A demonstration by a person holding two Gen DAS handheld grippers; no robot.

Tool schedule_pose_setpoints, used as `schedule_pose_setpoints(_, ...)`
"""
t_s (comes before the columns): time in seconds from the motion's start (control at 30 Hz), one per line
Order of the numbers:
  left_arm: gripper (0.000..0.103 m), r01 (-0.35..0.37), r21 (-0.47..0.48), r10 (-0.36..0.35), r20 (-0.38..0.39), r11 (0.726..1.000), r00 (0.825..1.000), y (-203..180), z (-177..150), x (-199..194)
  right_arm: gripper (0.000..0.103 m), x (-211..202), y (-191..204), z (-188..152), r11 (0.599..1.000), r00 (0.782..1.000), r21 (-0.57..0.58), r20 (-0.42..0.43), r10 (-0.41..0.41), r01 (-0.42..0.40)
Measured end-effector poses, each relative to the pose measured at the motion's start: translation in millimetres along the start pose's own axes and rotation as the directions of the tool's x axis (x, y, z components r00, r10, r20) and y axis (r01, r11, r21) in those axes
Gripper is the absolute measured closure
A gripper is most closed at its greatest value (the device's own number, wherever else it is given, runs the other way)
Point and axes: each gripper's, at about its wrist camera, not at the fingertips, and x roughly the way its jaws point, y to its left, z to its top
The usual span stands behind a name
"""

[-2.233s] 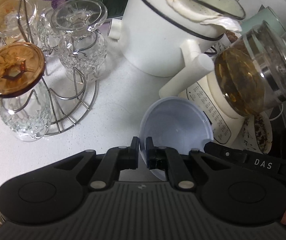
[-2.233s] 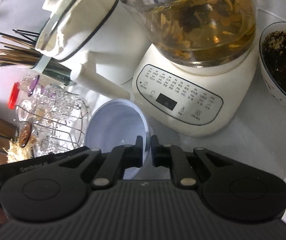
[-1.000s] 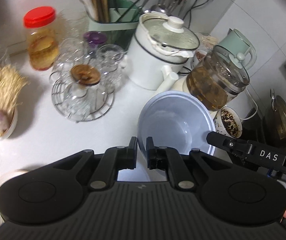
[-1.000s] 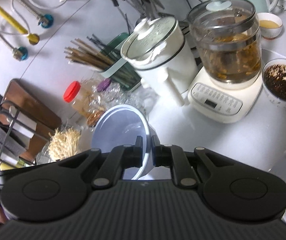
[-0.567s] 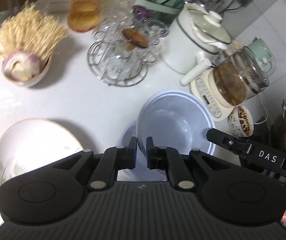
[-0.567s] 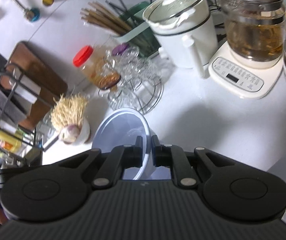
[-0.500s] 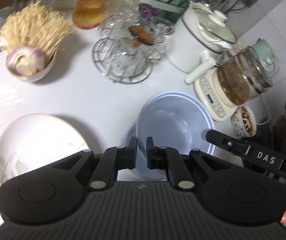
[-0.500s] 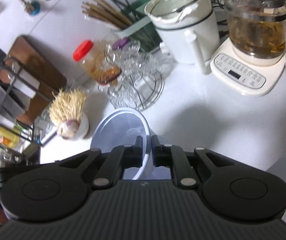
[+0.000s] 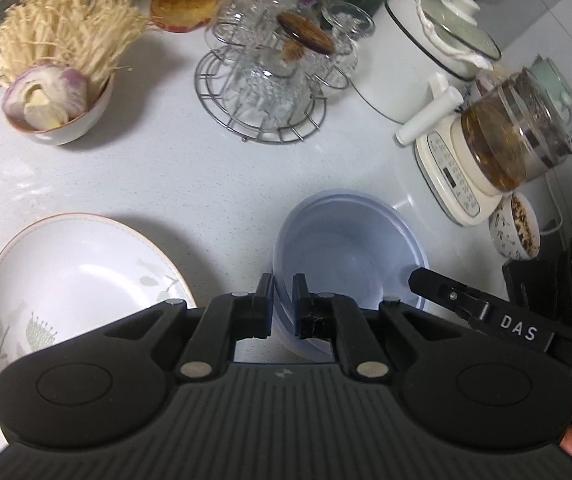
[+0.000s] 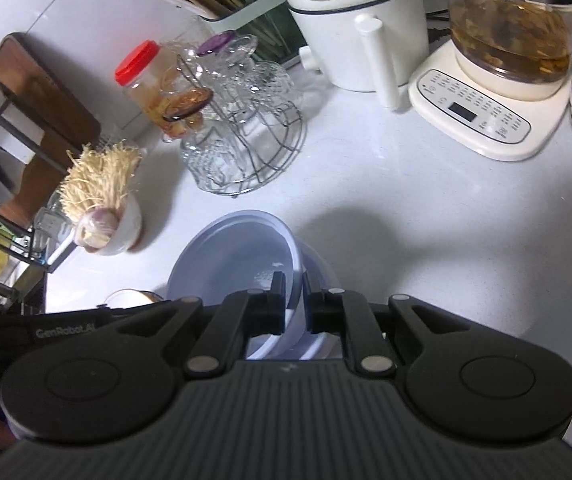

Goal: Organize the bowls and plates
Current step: 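Lift the smaller light-blue bowl and carry it onto the other blue bowl, then open both grippers and close them again on the nested blue bowls' rim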

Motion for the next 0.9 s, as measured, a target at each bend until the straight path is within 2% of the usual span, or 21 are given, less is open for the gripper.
schedule_pose_setpoints(0.47, 0.093, -0.02, 0.096, 0.021, -0.014, 0.995, 1.0, -6.4, 9.8, 3.7, 0.089, 5.6, -4.4, -0.2, 1.0, 1.0, 0.011, 0.0, 0.006, -0.006)
schedule_pose_setpoints(0.5, 0.086, -0.021, 0.099, 0.023, -0.017, 0.995, 1.0, -5.8, 9.9, 3.1, 0.085, 5.6, -5.3, 0.6, 1.0, 1.0, 0.018, -0.001, 0.002, -0.002)
schedule_pose_setpoints(0.53, 0.072, -0.021, 0.101, 0.023, -0.021, 0.995, 1.0, -4.5, 9.7, 2.8, 0.08, 5.3, -6.2, 1.5, 1.0, 1.0, 0.023, 0.002, 0.0, 0.0)
schedule_pose_setpoints(0.6, 0.057, -0.041, 0.101, 0.042, -0.01, 0.994, 0.999, -1.5, 8.8, -0.2, 0.054, 4.2, -8.6, 3.5, 0.999, 1.0, 0.038, 0.015, 0.012, -0.012)
schedule_pose_setpoints(0.63, 0.056, -0.051, 0.101, 0.051, -0.001, 0.994, 0.999, 0.1, 8.9, -2.5, 0.05, 3.3, -9.6, 4.1, 0.999, 0.999, 0.042, 0.027, 0.02, -0.021)
schedule_pose_setpoints(0.8, 0.053, -0.077, 0.085, 0.077, 0.014, 0.993, 0.997, 4.6, 15.2, -5.6, 0.05, 9.5, -18.4, 8.3, 0.997, 0.999, 0.069, 0.047, 0.028, -0.031)
schedule_pose_setpoints(0.9, 0.05, -0.089, 0.087, 0.087, 0.017, 0.992, 0.996, 3.2, 18.0, -4.7, 0.05, 18.8, -20.6, 8.5, 0.999, 0.999, 0.038, 0.038, 0.004, -0.005)
